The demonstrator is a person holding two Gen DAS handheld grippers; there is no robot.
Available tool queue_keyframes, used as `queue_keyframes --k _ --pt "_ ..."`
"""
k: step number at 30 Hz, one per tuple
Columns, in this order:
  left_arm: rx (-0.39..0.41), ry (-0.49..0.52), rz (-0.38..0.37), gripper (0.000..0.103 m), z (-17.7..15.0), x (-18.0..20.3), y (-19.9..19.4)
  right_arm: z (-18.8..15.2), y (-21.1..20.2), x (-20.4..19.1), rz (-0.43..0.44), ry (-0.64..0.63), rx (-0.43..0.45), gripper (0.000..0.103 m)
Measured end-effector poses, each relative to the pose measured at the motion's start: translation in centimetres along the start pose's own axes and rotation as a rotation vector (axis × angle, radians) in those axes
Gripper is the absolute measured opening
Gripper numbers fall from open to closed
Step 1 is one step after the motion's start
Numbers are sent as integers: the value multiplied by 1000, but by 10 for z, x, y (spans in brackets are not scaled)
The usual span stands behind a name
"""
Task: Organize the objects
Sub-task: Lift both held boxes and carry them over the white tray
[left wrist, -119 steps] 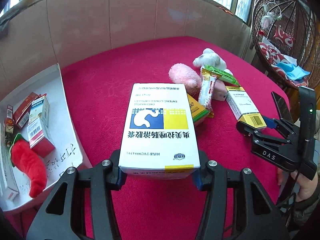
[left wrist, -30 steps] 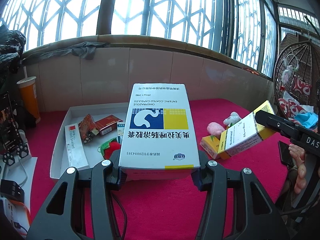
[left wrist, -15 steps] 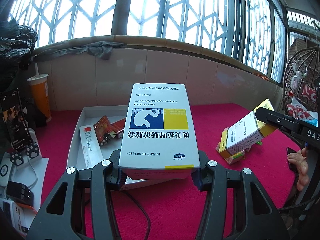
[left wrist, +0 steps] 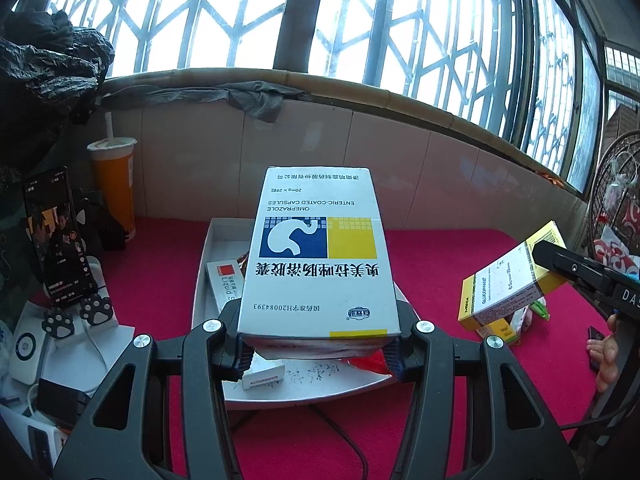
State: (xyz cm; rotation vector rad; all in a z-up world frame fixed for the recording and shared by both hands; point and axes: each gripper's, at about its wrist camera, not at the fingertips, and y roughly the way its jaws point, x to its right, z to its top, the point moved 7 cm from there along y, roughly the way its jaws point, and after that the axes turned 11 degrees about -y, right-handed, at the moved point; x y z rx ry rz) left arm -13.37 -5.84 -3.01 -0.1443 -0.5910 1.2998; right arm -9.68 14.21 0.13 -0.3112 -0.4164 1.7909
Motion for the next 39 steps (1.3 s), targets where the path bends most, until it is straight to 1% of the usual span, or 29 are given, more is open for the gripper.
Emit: queue_keyframes --k 4,7,12,15,17,21,25,27,28,29,30,31,32,33,35,36,38,39 --pt "-8 -26 5 51 12 -9 11 9 21 -7 34 -10 -32 54" --pt "-26 -58 18 51 24 -17 30 17 43 -12 70 0 -68 54" --pt "-72 -95 22 51 39 -22 67 19 85 -19 142 65 -165 54" --pt "-105 -118 10 51 45 -20 85 18 105 -28 174 63 -210 54" --pt "-115 -111 25 51 45 -19 93 18 118 -35 184 46 -235 54" --pt "-110 -95 59 51 46 -22 102 17 142 -44 206 47 -285 54" --pt "-115 -105 116 51 47 -33 113 21 169 -50 201 59 -297 54" --pt "-96 -119 160 56 50 -43 114 21 182 -51 212 90 -306 54" --pt "-80 -129 187 66 52 -48 112 21 186 -50 206 105 -305 55" --pt "-64 -139 213 75 54 -54 111 21 190 -48 199 120 -302 59" --pt "-51 -154 221 80 55 -59 109 21 193 -46 194 137 -295 68" --pt "-45 -168 218 85 56 -63 107 20 194 -43 192 153 -288 72" --pt "-45 -175 216 88 56 -65 106 20 195 -41 192 169 -283 80" --pt "-44 -172 221 89 55 -66 106 19 196 -39 198 182 -279 81" --pt "-40 -153 242 95 54 -65 106 17 196 -38 205 198 -275 81" --pt "-33 -147 254 96 54 -64 105 18 196 -37 207 204 -269 81" --pt "-19 -166 265 96 54 -66 100 20 196 -37 217 227 -258 82" --pt "-7 -191 268 97 55 -70 96 21 198 -37 224 244 -255 82"
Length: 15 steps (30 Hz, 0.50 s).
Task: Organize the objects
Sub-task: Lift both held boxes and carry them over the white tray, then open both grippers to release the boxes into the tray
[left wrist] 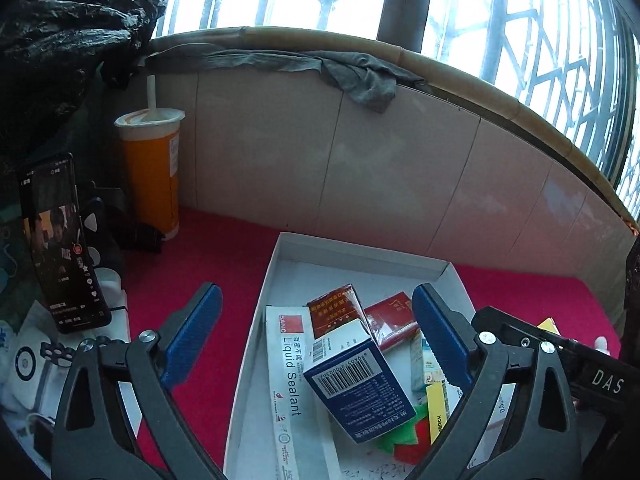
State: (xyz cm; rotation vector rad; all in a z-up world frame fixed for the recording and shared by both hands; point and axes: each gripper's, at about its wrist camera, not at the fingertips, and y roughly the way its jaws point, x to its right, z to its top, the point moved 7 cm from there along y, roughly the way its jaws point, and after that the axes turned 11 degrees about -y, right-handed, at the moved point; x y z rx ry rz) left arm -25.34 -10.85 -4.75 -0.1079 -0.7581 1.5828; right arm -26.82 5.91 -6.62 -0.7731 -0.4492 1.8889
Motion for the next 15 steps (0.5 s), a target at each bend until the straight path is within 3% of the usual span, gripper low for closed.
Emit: queue_keyframes --k 5,9,12,15 --pt "55 -133 27 97 10 -33 -17 15 25 -12 44 50 5 85" --pt "100 -112 42 97 16 -44 -33 34 46 -26 83 59 1 85" --pt "119 -87 46 97 19 -44 -40 53 34 -39 124 34 60 85" --pt "118 -76 45 97 19 -39 -41 69 8 -45 105 -23 131 85"
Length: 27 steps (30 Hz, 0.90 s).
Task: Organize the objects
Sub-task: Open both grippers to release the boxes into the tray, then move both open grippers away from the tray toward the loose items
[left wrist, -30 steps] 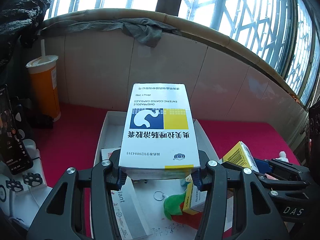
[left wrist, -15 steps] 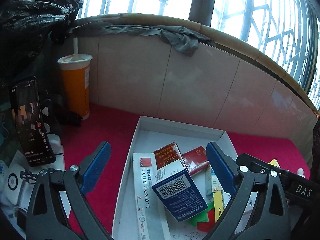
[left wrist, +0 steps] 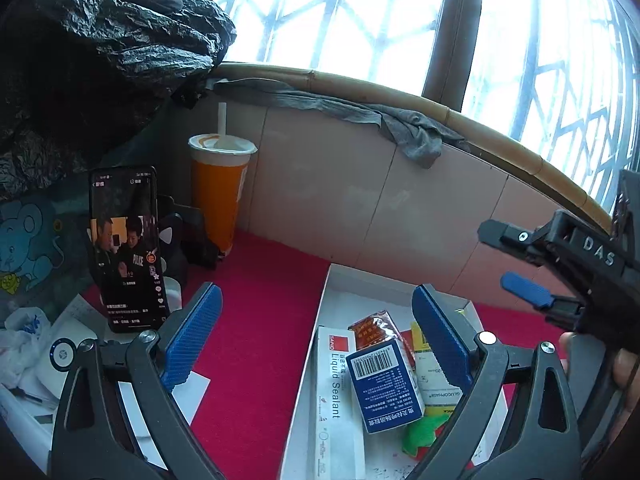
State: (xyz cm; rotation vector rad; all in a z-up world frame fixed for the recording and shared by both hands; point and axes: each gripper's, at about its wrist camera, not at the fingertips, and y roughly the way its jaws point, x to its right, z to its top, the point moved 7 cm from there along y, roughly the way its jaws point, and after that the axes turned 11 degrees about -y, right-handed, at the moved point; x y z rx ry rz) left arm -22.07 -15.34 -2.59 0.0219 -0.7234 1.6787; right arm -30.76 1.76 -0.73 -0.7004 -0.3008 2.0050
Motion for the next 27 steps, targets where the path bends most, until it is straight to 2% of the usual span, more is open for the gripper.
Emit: queue_keyframes --k 5,7,9,12,16,20,23,27 --pt "4 54 1 97 -7 18 -6 18 -54 -10 -37 -92 112 85" --pt "11 84 4 97 -10 26 -10 18 -78 -17 -76 -159 156 89" --pt "21 108 8 97 -12 35 -14 13 -100 -24 -124 -225 196 103" --pt "28 139 2 97 -16 47 -21 1 -127 -27 -191 -284 243 103" --pt "19 170 -11 97 -24 60 -29 -23 -152 -18 -247 -306 249 103" --pt "3 199 -31 97 -38 71 -35 -53 -184 3 -445 -358 278 103" --pt "-35 236 -61 97 -57 86 -38 -80 -204 27 -513 -310 254 103" --pt "-102 294 -126 97 -89 111 -41 -127 -202 50 -488 -252 110 103"
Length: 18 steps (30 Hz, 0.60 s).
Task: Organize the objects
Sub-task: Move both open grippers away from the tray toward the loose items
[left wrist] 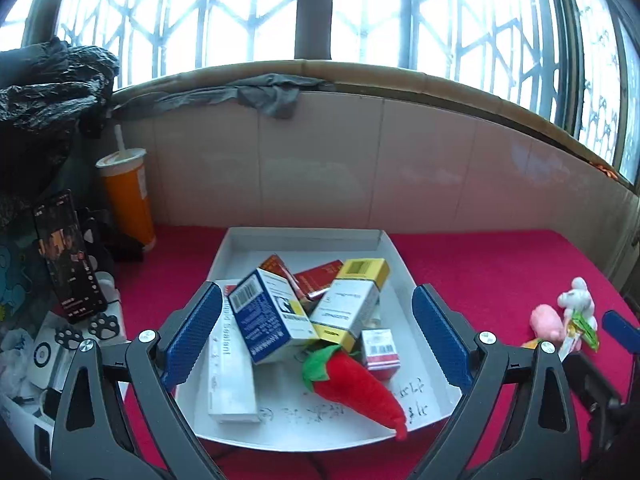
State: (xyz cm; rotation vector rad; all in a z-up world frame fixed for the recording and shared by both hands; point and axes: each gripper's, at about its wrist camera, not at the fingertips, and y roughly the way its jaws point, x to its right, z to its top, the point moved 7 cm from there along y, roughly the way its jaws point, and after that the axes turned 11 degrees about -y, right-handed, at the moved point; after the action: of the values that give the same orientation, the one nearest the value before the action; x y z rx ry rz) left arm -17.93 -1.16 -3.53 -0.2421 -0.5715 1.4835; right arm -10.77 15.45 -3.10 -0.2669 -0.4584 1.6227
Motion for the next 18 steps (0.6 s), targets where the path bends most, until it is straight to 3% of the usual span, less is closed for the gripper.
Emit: queue_keyframes --k 8,18 --pt "-131 128 -116 97 -57 64 -1 -64 -6 29 -34 59 -100 103" --pt "-310 300 -258 97 -129 129 12 -131 -30 149 -197 278 -197 103"
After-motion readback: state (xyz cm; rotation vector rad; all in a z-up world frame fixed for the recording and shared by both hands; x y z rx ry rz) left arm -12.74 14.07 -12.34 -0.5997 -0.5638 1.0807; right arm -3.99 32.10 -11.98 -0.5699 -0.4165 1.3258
